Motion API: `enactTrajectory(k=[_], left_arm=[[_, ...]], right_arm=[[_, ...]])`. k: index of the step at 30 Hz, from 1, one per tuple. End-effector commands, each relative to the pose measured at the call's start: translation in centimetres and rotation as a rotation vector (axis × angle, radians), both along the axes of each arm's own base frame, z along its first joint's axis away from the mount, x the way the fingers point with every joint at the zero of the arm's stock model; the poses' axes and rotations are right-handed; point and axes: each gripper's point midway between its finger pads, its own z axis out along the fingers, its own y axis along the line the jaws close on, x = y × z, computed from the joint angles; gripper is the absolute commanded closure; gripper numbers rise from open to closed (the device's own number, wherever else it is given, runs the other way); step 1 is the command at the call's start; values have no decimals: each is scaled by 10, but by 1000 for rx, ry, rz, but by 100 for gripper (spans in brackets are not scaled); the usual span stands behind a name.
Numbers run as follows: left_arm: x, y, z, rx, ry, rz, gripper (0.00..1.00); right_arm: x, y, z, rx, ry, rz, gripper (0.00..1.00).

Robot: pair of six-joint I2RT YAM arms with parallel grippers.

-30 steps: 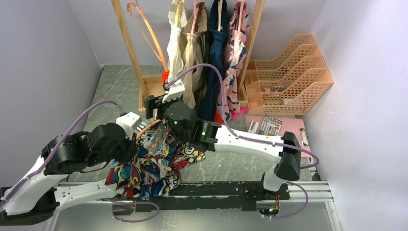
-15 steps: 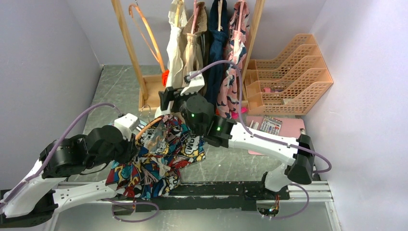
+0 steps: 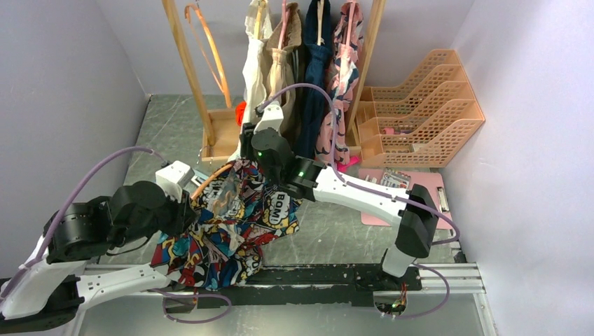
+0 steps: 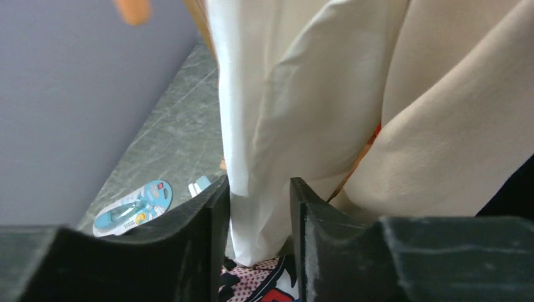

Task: Place the shorts on the hanger
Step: Place the hanger on the clothesline.

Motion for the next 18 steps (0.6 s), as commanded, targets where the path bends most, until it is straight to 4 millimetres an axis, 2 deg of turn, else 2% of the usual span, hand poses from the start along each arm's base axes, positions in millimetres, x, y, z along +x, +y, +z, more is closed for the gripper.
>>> enactTrajectory(k=[1, 3, 8, 13, 18], left_arm=[[5, -2, 26, -74, -58, 8, 93], [4, -1, 25, -65, -52, 10, 93], [3, 1, 23, -47, -42, 16, 93], [4, 2, 25, -45, -48, 17, 93], [4, -4, 24, -24, -37, -15, 93]], right_arm=[[10, -9, 12, 37, -3, -20, 67], [13, -15, 15, 43, -13, -31, 79], [24, -42, 33, 67, -42, -72, 100], [29, -72, 58, 41, -102, -132, 100], [33, -97, 68, -42, -146, -184, 100]])
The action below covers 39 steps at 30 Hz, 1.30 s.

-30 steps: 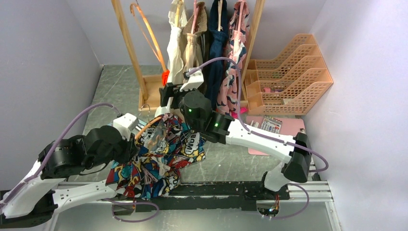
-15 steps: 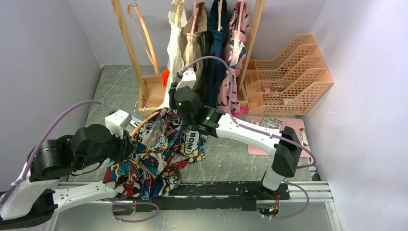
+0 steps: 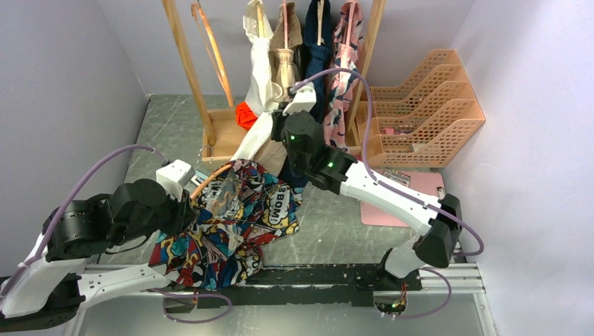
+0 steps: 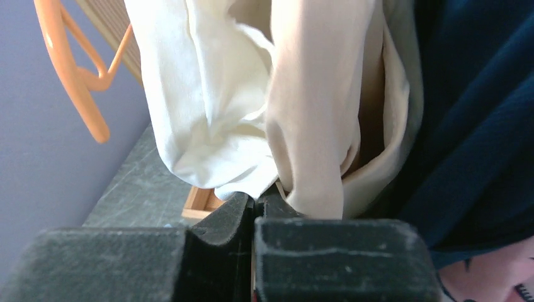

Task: Place the shorts on the hanger
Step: Place the hanger on the clothesline.

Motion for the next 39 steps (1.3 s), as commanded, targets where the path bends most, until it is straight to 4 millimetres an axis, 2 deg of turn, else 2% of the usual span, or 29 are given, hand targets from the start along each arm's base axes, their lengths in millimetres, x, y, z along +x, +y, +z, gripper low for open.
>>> enactTrajectory(k=[1, 9, 12, 16, 20, 23, 29, 34, 39], left_arm=[[5, -7, 17, -28, -41, -17, 93], [16, -10, 31, -23, -68, 26, 93], [22, -10, 45, -39, -95, 50, 93], [30, -11, 77, -73, -159, 62, 93], [33, -13, 118, -127, -232, 33, 93], [33, -11, 141, -137, -296, -8, 93], [32, 11, 176, -201, -393, 37, 93], [35, 33, 180, -199, -432, 117, 93], [43, 70, 180, -139, -494, 283, 93]], right_arm=[[4, -29, 16, -74, -59, -72, 100], [6, -49, -7, -200, -44, -113, 100], [8, -63, -16, -225, -33, -158, 100], [12, -78, -16, -204, -26, -175, 100], [14, -85, -12, -202, -29, -175, 100], [15, -87, -11, -200, -30, -171, 100], [16, -90, -14, -203, -24, -175, 100], [17, -89, -15, -196, -20, -168, 100], [16, -83, -18, -170, -18, -135, 100]])
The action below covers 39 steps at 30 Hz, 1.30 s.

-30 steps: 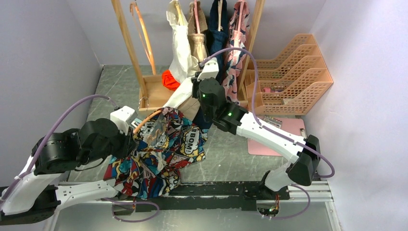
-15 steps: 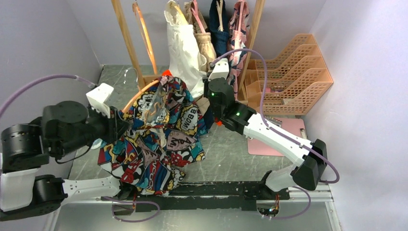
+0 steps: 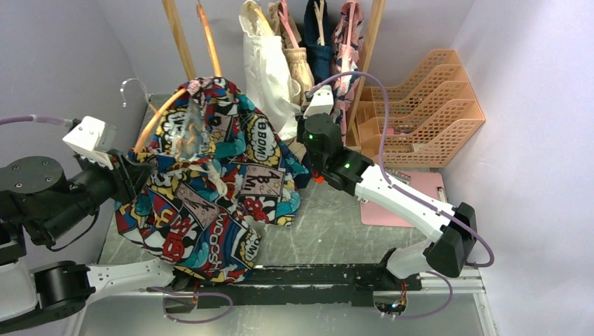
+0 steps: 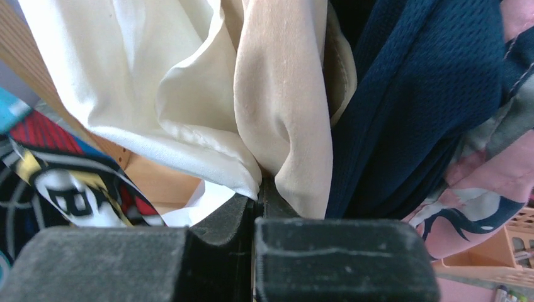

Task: Place the shorts on the hanger
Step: Place the hanger on the clothesline.

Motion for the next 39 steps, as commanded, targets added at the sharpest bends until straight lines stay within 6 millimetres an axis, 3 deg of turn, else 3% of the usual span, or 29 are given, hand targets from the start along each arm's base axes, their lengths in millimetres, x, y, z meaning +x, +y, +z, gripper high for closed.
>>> enactTrajectory(k=[1, 4, 9, 16, 24, 32, 39], left_arm=[[14, 35, 15, 2, -98, 192, 93], [20, 31, -2, 96, -74, 202, 93], [35, 7, -35, 231, 3, 176, 93], [48, -32, -58, 266, 30, 81, 93], [75, -59, -61, 306, -15, 89, 93], [118, -86, -58, 349, -40, 127, 93], [153, -77, -47, 229, -40, 227, 93]], right_arm=[[0, -2, 4, 39, -8, 10, 100], [0, 0, 0, 35, 1, 16, 100], [0, 4, -2, 42, 7, 35, 100], [-1, 14, -5, 51, 21, 75, 100], [-2, 20, -5, 46, 31, 111, 100], [-10, 22, -10, 49, 46, 147, 100], [-14, 27, -12, 62, 73, 184, 100]])
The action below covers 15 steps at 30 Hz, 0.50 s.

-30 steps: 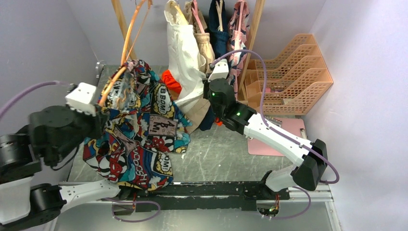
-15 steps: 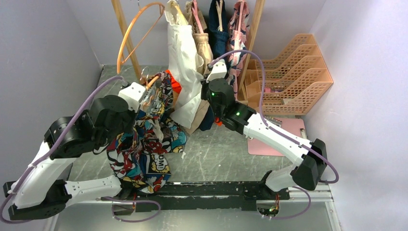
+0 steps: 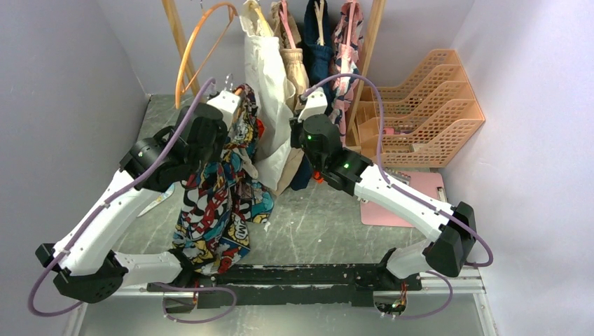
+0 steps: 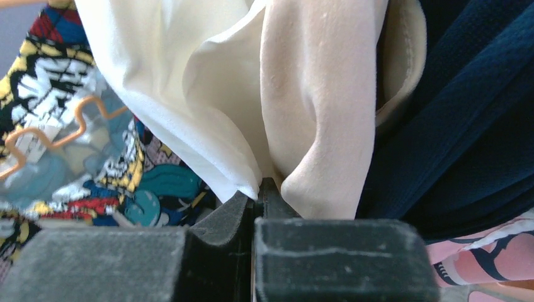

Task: Place the shorts on the hanger
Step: Place the hanger on the clothesline.

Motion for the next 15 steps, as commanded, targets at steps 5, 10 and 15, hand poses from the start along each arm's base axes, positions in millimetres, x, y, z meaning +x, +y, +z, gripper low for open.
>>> enactTrajectory(k=[5, 10, 15], left_arm=[[51, 10, 51, -256, -173, 89, 93], [77, 0, 63, -335, -164, 48, 93], [87, -15, 82, -370, -187, -21, 93]], right_arm=[[-11, 1, 7, 42, 27, 52, 82], [-24, 4, 23, 47, 30, 130, 58], [-46, 1, 36, 85, 46, 206, 46]])
